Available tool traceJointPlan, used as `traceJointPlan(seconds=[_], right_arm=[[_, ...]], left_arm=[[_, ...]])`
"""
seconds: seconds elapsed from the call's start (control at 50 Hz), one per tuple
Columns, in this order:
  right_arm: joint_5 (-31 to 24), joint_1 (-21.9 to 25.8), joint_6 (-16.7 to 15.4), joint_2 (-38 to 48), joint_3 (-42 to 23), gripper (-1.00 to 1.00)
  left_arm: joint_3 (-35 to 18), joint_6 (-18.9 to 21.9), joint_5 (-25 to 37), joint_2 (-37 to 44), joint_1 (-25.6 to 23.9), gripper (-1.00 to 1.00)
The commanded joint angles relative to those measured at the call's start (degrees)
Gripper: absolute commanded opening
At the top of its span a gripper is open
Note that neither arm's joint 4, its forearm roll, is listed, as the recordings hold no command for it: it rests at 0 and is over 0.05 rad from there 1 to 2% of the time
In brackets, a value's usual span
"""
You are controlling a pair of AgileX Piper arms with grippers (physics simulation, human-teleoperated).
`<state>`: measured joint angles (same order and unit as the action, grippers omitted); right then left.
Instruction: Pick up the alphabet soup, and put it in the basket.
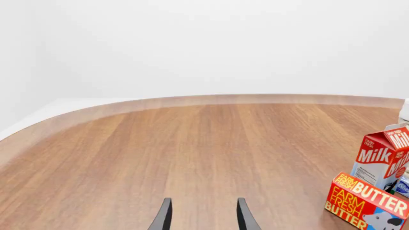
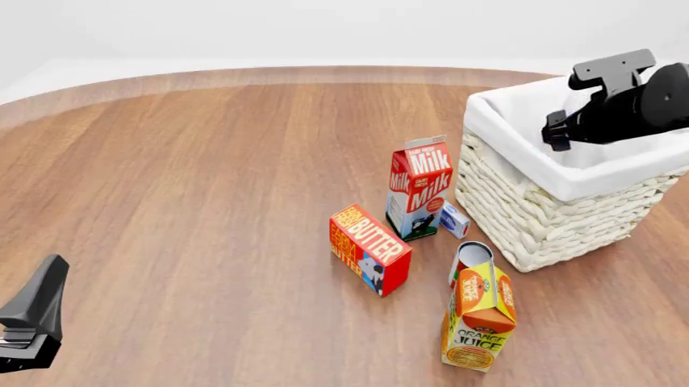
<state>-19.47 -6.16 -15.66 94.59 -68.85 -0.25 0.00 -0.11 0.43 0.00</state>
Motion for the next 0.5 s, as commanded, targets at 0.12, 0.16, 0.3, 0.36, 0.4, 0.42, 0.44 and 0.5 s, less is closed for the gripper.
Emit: traceJointPlan(seconds=[0.12, 0.16, 0.3, 0.36, 0.4, 0.42, 0.44, 0.5], right_arm=[[1.2, -0.2, 1.0, -1.0, 0.4, 1.00], [1.4, -0.2, 1.0, -1.2, 0.5, 1.00], [2.5, -0.5, 1.2, -2.0, 0.9, 1.00], [2.9, -0.5, 1.2, -2.3, 1.2, 1.00], [3.0, -0.5, 1.2, -2.4, 1.2, 1.00], [3.2, -0.5, 1.2, -2.6, 1.4, 1.00], [3.3, -0.4, 1.2, -2.7, 1.5, 1.00], [3.5, -0.6, 1.1, -2.8, 1.5, 1.00]], left_arm=[[0.0, 0.0, 0.0, 0.0, 0.0, 1.00], [0.0, 0.0, 0.0, 0.0, 0.0, 1.00], [0.0, 0.0, 0.0, 0.0, 0.0, 1.00], [0.0, 0.0, 0.0, 0.0, 0.0, 1.00], [0.0, 0.0, 0.0, 0.0, 0.0, 1.00], [0.0, 0.0, 0.0, 0.0, 0.0, 1.00], [0.0, 0.0, 0.0, 0.0, 0.0, 1.00], [0.0, 0.0, 0.0, 0.0, 0.0, 1.00]])
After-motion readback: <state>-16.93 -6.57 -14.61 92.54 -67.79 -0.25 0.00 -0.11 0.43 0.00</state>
